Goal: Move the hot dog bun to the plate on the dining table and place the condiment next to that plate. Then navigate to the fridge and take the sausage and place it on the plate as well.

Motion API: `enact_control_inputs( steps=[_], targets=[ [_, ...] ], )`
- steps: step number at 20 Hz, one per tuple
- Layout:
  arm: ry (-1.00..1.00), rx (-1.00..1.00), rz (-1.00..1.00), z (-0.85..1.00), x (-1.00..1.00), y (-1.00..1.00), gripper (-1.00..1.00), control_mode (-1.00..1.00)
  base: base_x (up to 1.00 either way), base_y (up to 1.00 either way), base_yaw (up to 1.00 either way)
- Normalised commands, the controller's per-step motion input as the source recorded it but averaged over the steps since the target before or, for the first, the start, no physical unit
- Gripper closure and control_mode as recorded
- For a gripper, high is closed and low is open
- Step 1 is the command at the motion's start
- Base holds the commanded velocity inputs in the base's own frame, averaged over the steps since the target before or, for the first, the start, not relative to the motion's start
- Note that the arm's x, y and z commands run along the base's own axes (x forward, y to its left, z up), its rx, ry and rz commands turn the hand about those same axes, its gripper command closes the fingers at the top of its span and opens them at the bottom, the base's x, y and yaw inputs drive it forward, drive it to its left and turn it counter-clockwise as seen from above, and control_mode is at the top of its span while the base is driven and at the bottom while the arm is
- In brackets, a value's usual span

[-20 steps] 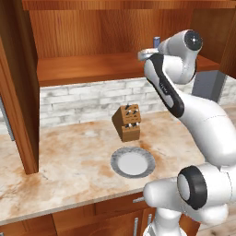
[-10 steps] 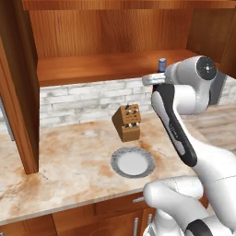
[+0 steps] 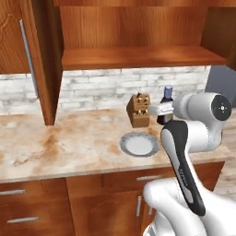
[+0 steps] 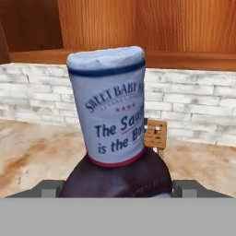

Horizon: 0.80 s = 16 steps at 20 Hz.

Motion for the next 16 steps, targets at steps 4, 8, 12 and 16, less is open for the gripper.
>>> enact_control_inputs(
  steps=[4,8,12,16],
  targets=[
    [0.0,0.0,0.0,0.0,0.0,0.0,1.0,1.0,-0.76,0.2,0.84],
    [0.0,0.0,0.0,0.0,0.0,0.0,1.0,1.0,-0.63,0.41,0.86],
    [0.0,0.0,0.0,0.0,0.0,0.0,1.0,1.0,-0.39,0.89,0.78],
    [0.0,0.0,0.0,0.0,0.0,0.0,1.0,1.0,0.3,0.78,0.59]
  ],
)
